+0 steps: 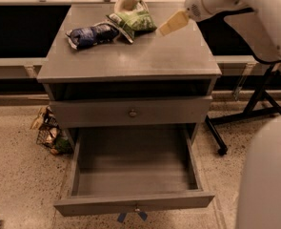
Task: Place green jalapeno chip bag into middle drawer
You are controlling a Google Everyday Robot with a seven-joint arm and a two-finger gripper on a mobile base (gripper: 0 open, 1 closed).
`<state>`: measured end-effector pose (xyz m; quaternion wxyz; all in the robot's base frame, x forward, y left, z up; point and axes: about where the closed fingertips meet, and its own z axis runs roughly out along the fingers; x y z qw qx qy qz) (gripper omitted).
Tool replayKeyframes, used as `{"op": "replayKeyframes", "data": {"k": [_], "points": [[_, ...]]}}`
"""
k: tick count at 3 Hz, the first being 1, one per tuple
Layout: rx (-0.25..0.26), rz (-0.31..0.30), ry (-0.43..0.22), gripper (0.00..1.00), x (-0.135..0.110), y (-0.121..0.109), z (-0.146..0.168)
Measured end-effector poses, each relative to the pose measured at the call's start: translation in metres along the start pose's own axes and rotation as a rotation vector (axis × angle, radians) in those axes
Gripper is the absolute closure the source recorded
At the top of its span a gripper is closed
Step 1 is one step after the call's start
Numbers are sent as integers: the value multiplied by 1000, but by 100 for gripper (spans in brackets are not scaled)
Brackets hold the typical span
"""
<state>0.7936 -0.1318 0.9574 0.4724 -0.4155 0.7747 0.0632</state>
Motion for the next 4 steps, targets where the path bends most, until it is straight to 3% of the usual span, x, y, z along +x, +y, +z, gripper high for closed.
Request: {"op": "replayKeyframes", "data": {"k": [1, 2, 4], "points": [[6, 39, 23, 0, -2, 2, 10], [24, 45, 0, 0, -5, 10, 20], [119, 112, -117, 0, -19, 22, 65]]}}
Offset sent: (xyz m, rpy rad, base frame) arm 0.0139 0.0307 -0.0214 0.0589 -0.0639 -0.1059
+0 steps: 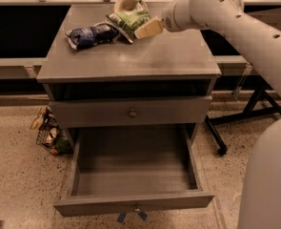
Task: Place green jalapeno chip bag into middle drawer
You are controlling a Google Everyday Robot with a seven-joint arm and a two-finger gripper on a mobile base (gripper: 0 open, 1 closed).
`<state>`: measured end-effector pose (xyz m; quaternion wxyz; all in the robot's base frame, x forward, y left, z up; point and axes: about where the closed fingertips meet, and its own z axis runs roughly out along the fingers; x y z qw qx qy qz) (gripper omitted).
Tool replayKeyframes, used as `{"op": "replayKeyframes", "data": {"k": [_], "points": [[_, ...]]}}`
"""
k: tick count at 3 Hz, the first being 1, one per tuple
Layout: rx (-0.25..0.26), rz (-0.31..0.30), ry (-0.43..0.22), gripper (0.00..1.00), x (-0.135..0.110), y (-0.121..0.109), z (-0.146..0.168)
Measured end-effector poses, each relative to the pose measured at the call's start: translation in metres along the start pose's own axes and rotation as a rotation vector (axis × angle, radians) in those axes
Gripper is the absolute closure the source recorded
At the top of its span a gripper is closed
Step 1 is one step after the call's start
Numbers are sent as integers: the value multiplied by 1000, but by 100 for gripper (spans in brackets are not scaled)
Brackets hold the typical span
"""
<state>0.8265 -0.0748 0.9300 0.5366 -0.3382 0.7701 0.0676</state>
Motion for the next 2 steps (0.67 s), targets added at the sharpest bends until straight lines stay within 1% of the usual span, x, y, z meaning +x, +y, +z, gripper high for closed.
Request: {"op": "replayKeyframes", "data": {"k": [1, 2], "points": [[26, 22, -20, 0, -12, 5, 20], [14, 39, 12, 0, -7, 16, 48]]}}
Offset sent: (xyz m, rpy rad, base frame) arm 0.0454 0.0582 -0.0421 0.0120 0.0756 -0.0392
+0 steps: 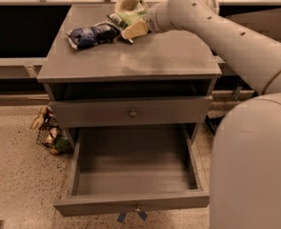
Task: Place green jalapeno chip bag into middle drawer
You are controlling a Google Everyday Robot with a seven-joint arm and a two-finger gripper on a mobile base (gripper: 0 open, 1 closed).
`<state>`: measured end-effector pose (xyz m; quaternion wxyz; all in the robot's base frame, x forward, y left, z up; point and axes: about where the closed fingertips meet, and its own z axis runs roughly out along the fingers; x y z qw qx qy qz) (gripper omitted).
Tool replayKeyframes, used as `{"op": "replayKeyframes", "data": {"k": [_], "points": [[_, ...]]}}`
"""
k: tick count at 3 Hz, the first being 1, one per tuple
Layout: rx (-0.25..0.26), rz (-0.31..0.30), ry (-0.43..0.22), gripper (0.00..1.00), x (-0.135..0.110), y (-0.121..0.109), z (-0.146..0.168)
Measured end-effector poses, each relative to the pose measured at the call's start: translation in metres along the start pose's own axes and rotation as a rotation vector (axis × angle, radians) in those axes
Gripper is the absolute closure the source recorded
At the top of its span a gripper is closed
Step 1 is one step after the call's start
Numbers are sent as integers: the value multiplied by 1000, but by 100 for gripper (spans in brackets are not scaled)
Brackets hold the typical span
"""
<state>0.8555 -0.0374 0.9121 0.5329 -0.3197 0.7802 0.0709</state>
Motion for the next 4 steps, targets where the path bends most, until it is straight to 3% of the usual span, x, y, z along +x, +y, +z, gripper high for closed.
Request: {"op": "replayKeyframes", "data": {"k": [1, 2, 3, 4], "points": [[-23, 6, 37, 0, 7, 7, 32], [-14, -5, 32, 2, 2, 0, 68], [6, -13, 3, 23, -16, -15, 76], [-2, -14, -2, 46, -11, -11, 100]]}}
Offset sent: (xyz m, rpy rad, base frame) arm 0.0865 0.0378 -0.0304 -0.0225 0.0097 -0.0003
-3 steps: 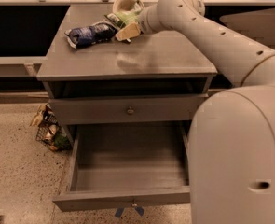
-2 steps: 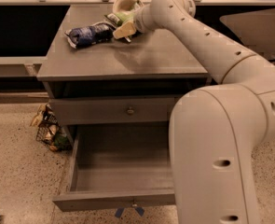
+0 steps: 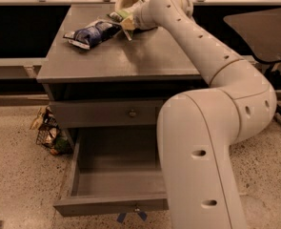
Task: Place green jalapeno chip bag into middle drawer
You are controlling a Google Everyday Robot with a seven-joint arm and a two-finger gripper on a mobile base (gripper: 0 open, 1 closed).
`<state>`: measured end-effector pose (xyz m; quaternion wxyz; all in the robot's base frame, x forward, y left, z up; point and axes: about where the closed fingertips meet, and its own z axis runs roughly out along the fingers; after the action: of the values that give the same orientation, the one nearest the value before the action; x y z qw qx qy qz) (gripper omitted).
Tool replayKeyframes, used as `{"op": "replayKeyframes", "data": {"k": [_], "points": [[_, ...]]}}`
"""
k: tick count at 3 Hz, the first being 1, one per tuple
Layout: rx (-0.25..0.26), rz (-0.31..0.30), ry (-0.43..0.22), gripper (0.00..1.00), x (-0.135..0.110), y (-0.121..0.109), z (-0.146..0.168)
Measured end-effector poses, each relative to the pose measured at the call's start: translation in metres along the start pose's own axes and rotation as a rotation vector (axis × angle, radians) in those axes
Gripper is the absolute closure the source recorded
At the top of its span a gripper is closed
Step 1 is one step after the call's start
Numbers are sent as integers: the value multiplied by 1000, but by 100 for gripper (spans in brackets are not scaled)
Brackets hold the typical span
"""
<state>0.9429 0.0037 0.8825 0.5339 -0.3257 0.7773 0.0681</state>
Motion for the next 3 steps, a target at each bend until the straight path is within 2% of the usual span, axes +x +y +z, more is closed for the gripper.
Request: {"op": "replayKeyframes", "data": {"k": [1, 2, 3], "points": [[-5, -3, 10, 69, 5, -1, 6], [7, -11, 15, 93, 6, -9, -2], [-16, -41, 4, 100, -5, -15, -37]]}}
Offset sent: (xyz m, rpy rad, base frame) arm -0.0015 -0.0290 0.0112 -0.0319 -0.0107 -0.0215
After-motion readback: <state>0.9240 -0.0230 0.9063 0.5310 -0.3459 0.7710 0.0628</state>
